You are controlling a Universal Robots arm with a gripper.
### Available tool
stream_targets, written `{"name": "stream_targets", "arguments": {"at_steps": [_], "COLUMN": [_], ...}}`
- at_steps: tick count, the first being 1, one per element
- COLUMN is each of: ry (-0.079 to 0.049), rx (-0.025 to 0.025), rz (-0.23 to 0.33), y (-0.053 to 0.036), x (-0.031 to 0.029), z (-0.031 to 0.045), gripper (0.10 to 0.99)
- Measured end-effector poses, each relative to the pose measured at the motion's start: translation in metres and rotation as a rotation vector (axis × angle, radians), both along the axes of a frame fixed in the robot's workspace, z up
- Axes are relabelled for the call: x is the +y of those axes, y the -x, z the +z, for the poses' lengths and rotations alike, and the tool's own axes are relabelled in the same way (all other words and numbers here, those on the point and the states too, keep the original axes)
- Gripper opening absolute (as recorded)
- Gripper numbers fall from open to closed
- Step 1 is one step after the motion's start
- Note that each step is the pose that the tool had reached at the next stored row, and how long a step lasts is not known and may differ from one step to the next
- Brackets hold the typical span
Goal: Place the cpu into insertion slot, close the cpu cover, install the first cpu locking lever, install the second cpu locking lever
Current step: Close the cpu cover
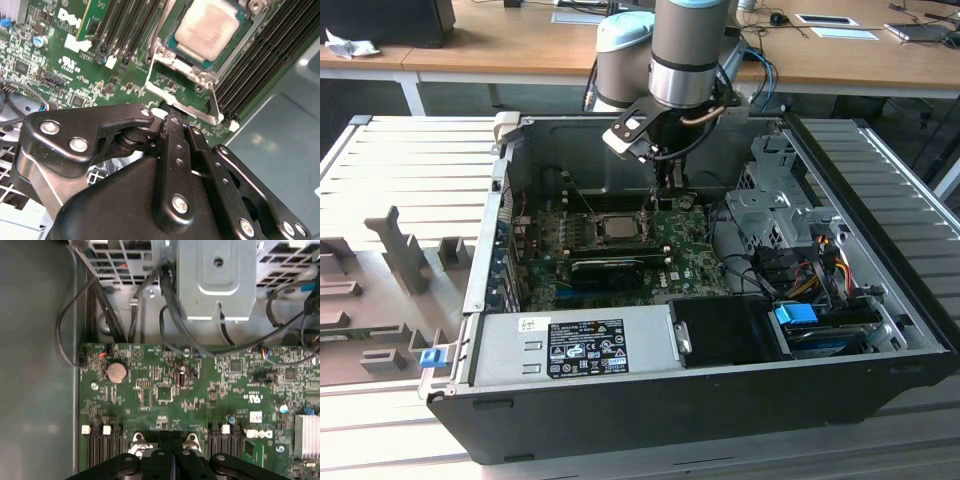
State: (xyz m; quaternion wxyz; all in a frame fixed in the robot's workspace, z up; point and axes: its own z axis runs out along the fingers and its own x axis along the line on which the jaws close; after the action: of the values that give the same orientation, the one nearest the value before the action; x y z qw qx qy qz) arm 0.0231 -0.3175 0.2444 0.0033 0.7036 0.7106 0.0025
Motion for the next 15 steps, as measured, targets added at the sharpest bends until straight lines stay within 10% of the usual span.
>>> {"name": "stream_targets", "arguments": {"at_steps": [15], "ry": [0.000], "rx": [-0.0004], "rz": [0.002], "y": [0.0151], "x": [0.0000], "z": [-0.0057], "gripper": [0.106]}}
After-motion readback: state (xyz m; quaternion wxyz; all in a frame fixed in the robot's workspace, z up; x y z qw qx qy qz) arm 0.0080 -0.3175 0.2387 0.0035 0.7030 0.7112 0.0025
